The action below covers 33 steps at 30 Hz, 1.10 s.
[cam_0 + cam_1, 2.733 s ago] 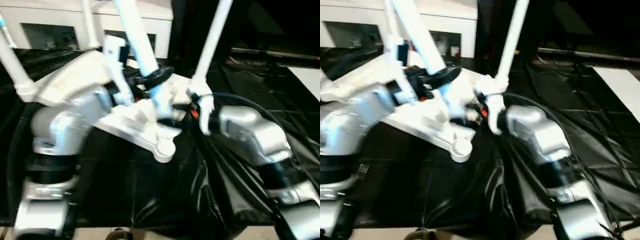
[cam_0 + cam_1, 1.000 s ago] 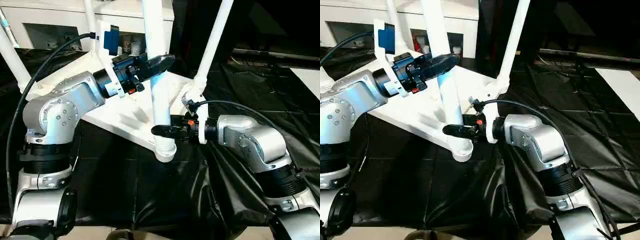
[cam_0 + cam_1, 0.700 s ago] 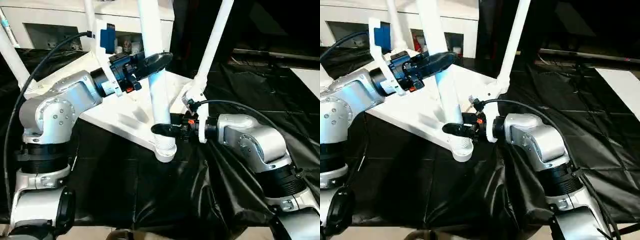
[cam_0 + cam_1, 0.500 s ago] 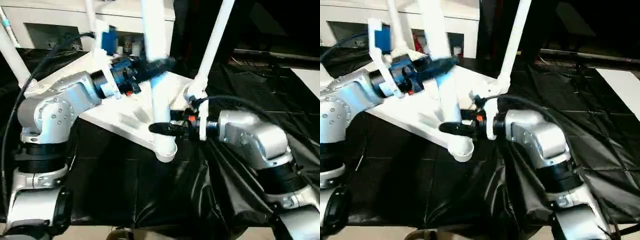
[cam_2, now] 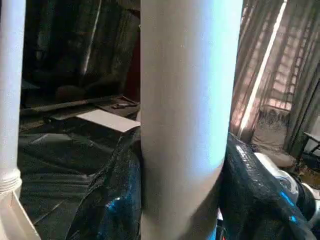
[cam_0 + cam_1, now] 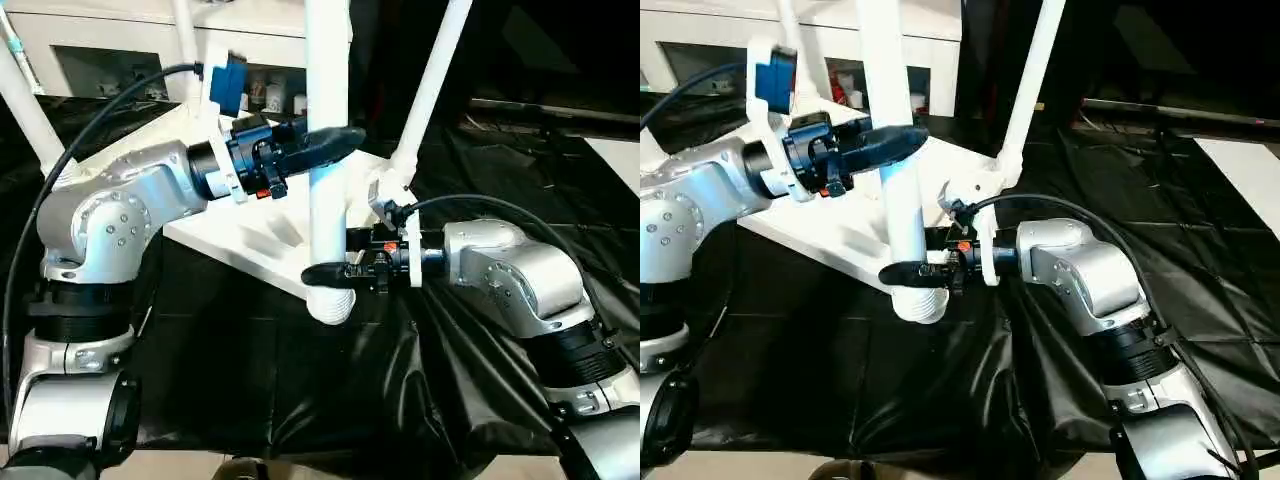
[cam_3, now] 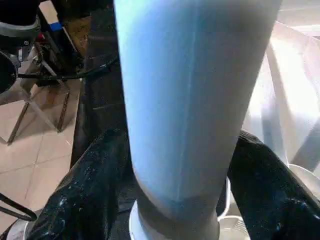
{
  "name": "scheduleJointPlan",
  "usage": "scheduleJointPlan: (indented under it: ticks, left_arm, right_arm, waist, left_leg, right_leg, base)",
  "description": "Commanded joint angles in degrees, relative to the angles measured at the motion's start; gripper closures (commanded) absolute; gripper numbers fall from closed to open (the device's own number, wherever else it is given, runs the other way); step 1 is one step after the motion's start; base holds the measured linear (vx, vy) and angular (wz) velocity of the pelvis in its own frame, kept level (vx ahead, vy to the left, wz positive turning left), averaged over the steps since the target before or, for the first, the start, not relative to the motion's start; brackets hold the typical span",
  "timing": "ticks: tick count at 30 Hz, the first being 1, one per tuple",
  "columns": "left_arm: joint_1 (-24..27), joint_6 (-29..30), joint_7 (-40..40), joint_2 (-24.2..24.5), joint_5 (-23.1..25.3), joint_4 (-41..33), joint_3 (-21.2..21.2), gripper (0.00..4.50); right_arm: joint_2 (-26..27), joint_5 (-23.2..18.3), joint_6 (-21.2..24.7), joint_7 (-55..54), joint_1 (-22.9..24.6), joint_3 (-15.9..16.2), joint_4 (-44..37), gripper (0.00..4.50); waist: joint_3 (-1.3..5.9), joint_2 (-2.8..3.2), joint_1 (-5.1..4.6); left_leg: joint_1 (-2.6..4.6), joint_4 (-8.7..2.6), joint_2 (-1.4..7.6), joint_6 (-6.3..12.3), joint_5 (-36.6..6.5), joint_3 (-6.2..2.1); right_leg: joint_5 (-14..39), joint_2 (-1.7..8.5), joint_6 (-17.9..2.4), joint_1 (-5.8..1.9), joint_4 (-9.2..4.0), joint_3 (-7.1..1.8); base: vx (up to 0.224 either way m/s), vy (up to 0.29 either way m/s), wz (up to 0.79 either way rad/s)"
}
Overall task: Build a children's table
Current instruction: Pick table leg
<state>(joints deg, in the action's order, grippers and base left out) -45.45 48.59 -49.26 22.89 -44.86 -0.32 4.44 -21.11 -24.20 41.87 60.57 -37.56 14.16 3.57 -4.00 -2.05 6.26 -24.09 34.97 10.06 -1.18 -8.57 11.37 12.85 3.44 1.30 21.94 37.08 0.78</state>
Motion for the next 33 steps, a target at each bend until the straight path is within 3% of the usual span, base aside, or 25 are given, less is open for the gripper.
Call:
scheduleJointPlan:
  ticks: [1,6,7,18,26,27,33]
  left_arm:
    - [-0.92,-0.03,-0.84,0.31,-0.33,-2.14,-0.97,2.77]
    - [-0.94,-0.06,-1.36,0.52,-0.16,-2.11,-1.1,2.77]
    - [-1.01,-0.03,-1.46,0.54,-0.29,-2.11,-1.02,2.77]
    - [-1.9,-0.08,-1.21,0.13,-0.99,-1.33,0.0,2.77]
    - [-2.07,-1.22,-0.58,-0.51,-0.47,-0.4,0.59,2.77]
    - [-2.07,-1.22,-0.58,-0.51,-0.47,-0.4,0.59,2.21]
    - [-2.93,0.91,0.51,-1.27,-2.88,1.9,2.65,1.78]
  right_arm:
    - [-0.26,-0.44,-0.08,0.45,-0.04,0.45,0.57,1.4]
    - [0.05,-0.78,0.19,0.34,0.0,0.17,0.8,1.4]
    - [0.25,-0.8,0.4,0.5,-0.02,-0.09,1.03,1.67]
    - [0.79,-1.21,0.63,0.42,0.33,-0.3,1.59,2.52]
    - [1.17,-1.32,-0.08,-0.09,0.73,-1.16,1.54,2.62]
    - [1.17,-1.32,-0.08,-0.09,0.73,-1.16,1.54,2.62]
    - [1.23,-2.35,0.28,-0.95,1.48,-2.75,-0.46,2.63]
  waist:
    - [4.78,0.65,0.01]
    - [4.75,0.7,0.11]
    - [4.8,0.77,0.15]
    - [4.82,0.93,0.14]
    - [4.84,0.99,0.18]
    - [4.84,1.14,0.17]
    - [4.9,1.16,0.24]
  left_leg:
    - [3.08,-3.95,2.83,-4.35,-9.72,-1.4]
    - [3.09,-4.02,2.85,-4.57,-10.18,-1.43]
    - [3.1,-4.0,2.86,-4.66,-10.02,-1.45]
    - [3.04,-4.02,2.81,-4.81,-10.01,-1.5]
    - [3.1,-4.02,2.81,-5.13,-10.55,-1.49]
    - [3.09,-4.04,2.74,-5.2,-10.72,-1.51]
    - [3.17,-4.03,2.74,-5.33,-11.06,-1.54]
  right_leg:
    - [1.59,4.04,-13.16,-1.43,-3.63,-1.55]
    - [2.12,4.05,-12.98,-1.43,-3.64,-1.54]
    - [1.83,4.06,-13.0,-1.43,-3.59,-1.52]
    - [1.07,4.01,-13.1,-1.49,-3.52,-1.48]
    - [0.77,4.02,-13.21,-1.48,-3.5,-1.46]
    - [0.98,3.95,-13.16,-1.46,-3.54,-1.44]
    - [0.36,3.92,-13.54,-1.47,-3.47,-1.39]
  base:
    - [0.0,0.0,0.0]
    - [0.0,0.0,0.0]
    - [0.0,0.0,0.0]
    - [0.0,0.0,0.0]
    - [0.0,0.0,0.0]
    - [0.0,0.0,0.0]
    - [0.0,0.0,0.0]
